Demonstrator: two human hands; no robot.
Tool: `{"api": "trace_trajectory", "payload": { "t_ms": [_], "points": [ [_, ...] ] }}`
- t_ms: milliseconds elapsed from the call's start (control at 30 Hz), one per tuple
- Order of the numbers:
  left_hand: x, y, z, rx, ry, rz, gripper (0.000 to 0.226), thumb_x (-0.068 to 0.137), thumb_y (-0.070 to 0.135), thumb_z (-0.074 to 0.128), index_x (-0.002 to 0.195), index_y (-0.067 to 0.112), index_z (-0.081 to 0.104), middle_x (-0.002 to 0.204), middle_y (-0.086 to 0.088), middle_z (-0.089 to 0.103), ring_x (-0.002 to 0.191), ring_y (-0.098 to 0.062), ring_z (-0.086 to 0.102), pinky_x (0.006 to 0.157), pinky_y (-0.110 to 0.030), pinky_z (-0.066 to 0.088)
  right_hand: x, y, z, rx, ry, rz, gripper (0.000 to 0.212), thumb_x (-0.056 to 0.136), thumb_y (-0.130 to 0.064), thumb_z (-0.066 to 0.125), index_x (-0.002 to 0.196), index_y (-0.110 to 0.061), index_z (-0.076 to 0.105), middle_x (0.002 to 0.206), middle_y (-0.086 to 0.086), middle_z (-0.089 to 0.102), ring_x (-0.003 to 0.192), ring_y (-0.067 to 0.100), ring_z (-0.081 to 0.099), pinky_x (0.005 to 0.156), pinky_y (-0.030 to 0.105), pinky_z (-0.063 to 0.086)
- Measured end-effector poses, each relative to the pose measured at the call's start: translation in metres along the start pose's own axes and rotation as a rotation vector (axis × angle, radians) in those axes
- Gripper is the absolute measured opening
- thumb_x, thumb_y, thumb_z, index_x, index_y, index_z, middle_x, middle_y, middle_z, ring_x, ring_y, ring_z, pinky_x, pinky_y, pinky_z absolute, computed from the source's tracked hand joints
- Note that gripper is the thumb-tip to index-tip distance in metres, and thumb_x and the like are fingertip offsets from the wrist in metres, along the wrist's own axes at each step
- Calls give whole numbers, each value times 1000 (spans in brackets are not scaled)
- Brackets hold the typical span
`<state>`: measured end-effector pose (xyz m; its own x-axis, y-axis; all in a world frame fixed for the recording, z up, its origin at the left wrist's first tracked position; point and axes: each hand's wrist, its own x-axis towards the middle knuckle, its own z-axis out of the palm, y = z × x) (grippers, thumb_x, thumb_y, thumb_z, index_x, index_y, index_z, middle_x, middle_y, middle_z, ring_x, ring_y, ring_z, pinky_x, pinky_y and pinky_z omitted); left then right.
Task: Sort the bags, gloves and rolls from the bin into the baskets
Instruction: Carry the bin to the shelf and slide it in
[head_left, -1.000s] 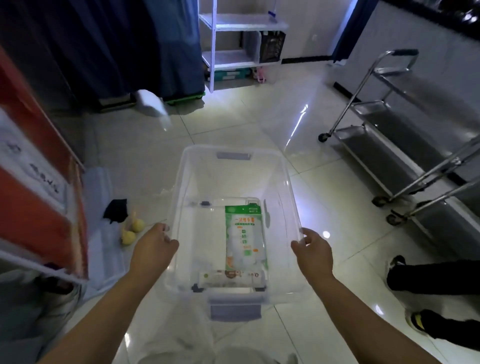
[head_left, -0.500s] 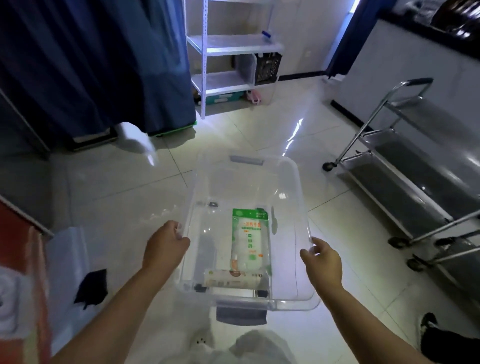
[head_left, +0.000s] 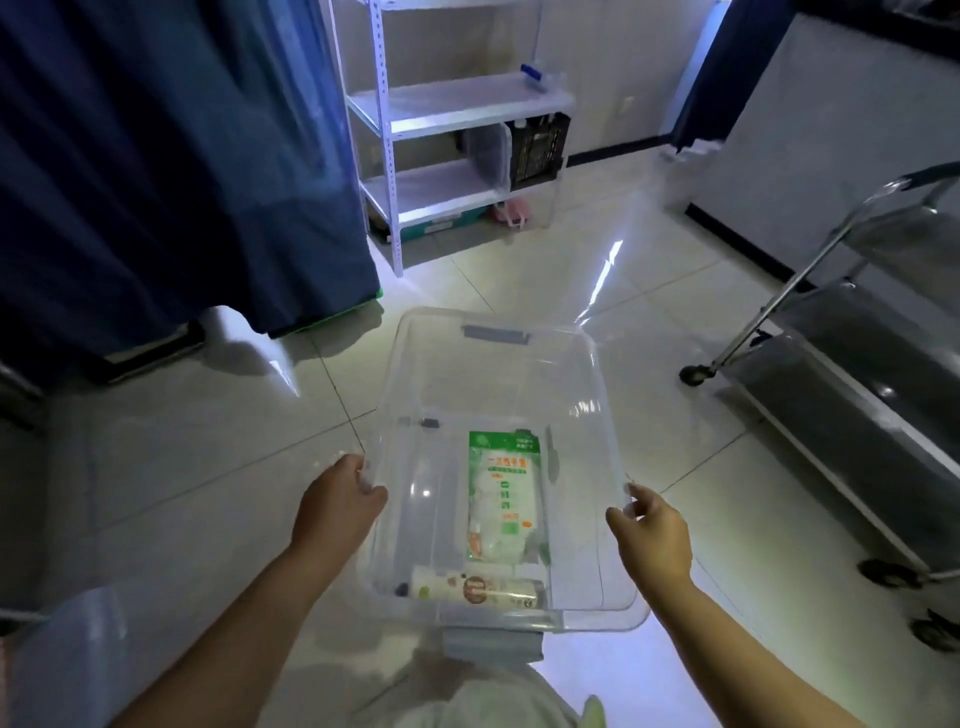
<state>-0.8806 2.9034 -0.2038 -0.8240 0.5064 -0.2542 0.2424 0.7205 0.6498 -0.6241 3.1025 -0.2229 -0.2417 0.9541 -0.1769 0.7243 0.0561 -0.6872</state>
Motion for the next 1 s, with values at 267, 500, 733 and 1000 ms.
{"api": "trace_trajectory", "payload": {
  "t_ms": [267, 500, 733, 1000],
  "points": [
    [168, 67, -4, -50, 70, -62, 32, 76, 20, 64, 107, 14, 58, 75, 7, 56, 69, -15, 55, 57, -27, 37, 183, -119, 27, -48, -110, -74, 45, 83, -13, 61, 128, -11, 53, 74, -6, 57, 64, 10, 56, 57, 22, 43],
    [345, 108, 1, -55, 47, -101, 35, 79, 24, 61, 111, 14, 55, 78, 5, 57, 67, -13, 55, 53, -25, 39, 337, -211, 81, -57, -118, -105, 43, 84, -13, 62, 126, -11, 54, 74, -5, 57, 64, 8, 55, 60, 22, 42],
    [530, 177, -10, -60, -41, -88, 31, 76, 25, 64, 105, 15, 56, 73, 6, 56, 64, -13, 54, 55, -26, 43, 479, -299, 120, -46, -48, -73, 38, 84, -12, 62, 122, -12, 57, 66, -7, 56, 59, 9, 56, 50, 17, 37],
    [682, 265, 9, -5, -73, -69, 26, 77, 18, 64, 100, 11, 56, 66, 1, 55, 57, -14, 52, 49, -24, 40, 631, -348, 144, -18, 5, 0, 38, 80, -14, 63, 118, -17, 60, 66, -6, 58, 58, 10, 56, 50, 19, 41]
  ]
}}
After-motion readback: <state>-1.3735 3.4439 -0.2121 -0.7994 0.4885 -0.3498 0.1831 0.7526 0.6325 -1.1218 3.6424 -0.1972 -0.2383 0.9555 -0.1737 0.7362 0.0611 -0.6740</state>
